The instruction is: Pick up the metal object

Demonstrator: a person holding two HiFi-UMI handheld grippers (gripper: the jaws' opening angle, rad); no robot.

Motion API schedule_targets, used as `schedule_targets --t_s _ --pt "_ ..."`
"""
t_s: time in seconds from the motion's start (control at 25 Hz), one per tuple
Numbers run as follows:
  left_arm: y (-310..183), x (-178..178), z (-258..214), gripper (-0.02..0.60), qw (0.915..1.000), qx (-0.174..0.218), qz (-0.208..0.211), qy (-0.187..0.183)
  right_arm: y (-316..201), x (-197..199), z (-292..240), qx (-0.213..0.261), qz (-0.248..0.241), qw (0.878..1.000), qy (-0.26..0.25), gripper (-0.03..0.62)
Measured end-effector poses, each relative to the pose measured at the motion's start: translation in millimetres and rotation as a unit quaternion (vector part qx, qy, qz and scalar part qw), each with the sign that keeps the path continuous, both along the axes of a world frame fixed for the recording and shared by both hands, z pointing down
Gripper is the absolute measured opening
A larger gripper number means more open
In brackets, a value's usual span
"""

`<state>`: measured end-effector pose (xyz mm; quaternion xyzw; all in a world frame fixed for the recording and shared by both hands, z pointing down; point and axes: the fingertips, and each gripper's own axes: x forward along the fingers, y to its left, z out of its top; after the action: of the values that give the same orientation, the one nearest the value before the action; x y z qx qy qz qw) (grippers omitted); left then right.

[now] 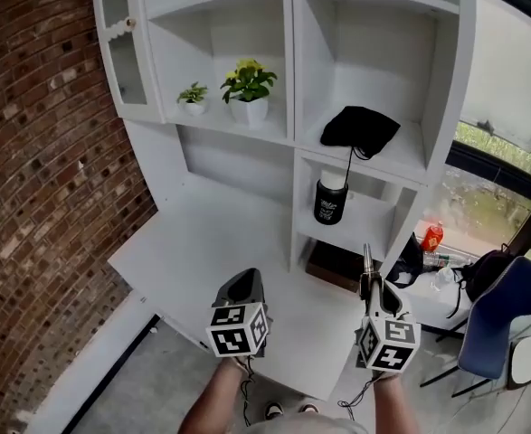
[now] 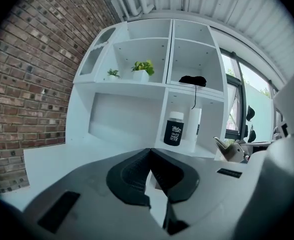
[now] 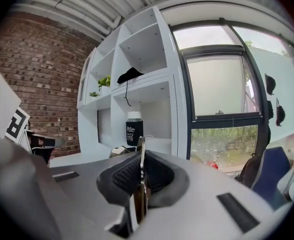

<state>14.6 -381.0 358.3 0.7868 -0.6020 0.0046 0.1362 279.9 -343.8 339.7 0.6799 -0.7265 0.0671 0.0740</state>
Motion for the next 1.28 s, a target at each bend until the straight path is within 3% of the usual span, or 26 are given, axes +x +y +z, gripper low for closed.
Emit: schedule_targets --t_s 0.36,1.28 --pt "-2.7 12.5 1.3 0.012 1.0 -0.003 0.002 -0.005 -1.1 14.5 3.8 -0.005 0.002 1.0 -0.007 0.003" --pt "-0.9 6.1 9.1 0.011 0.9997 -0.014 -0.016 -0.014 -10.1 14.4 0.4 -0.004 -0.022 1.0 0.005 0.003"
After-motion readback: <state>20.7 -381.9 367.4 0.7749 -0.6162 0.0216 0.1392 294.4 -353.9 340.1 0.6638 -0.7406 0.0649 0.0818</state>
